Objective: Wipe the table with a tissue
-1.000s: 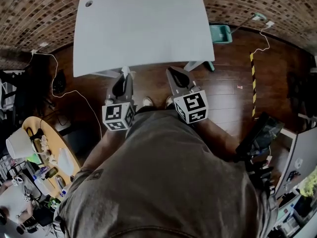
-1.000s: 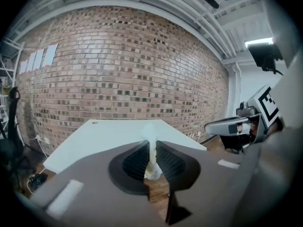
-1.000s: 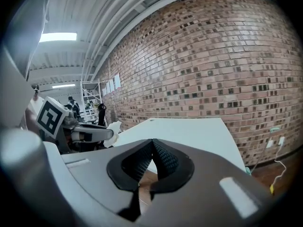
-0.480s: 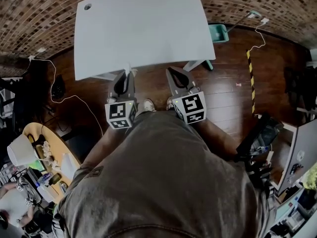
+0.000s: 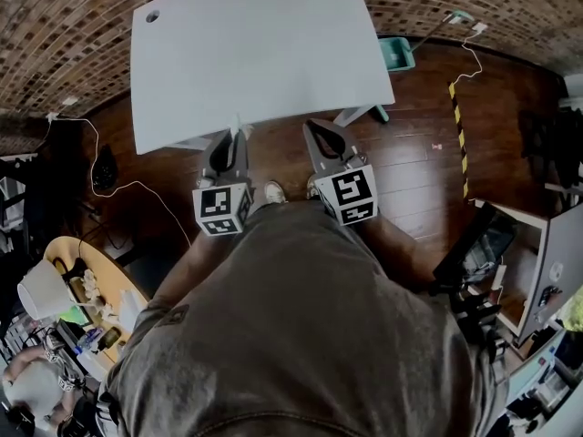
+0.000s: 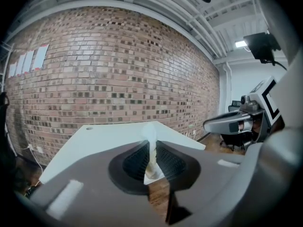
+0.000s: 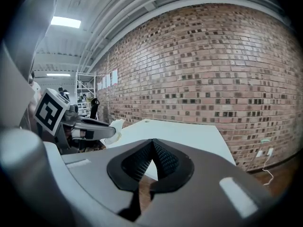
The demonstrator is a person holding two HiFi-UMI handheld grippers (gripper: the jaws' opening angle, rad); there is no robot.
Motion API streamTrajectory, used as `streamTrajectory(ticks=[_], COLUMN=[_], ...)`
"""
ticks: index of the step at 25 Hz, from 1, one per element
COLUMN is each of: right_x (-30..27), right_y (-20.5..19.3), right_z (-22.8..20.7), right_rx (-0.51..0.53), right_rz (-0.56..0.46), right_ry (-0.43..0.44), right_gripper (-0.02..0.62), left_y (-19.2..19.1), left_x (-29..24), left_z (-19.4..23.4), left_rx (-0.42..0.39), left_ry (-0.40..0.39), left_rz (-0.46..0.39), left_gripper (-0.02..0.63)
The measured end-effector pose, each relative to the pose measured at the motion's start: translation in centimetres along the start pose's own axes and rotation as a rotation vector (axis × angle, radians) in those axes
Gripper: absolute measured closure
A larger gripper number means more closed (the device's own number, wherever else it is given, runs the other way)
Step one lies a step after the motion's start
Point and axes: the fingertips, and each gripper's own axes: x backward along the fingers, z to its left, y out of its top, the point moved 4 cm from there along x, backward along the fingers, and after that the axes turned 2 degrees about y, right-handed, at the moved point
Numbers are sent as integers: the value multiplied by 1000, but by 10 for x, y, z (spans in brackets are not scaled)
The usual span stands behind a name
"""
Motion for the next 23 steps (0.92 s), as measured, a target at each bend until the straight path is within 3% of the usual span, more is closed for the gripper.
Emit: streamTrajectory(ticks=[23], right_x=[0], right_y=[-1], right_z=[4], right_rx=[-4], right_rz=[7], right_ry=[1], right_gripper=[582], left_y=[-5], left_x=[-1], left_z=[-1], left_rx=[-51], left_ry=[-46], left_rz=[25], left_gripper=[563])
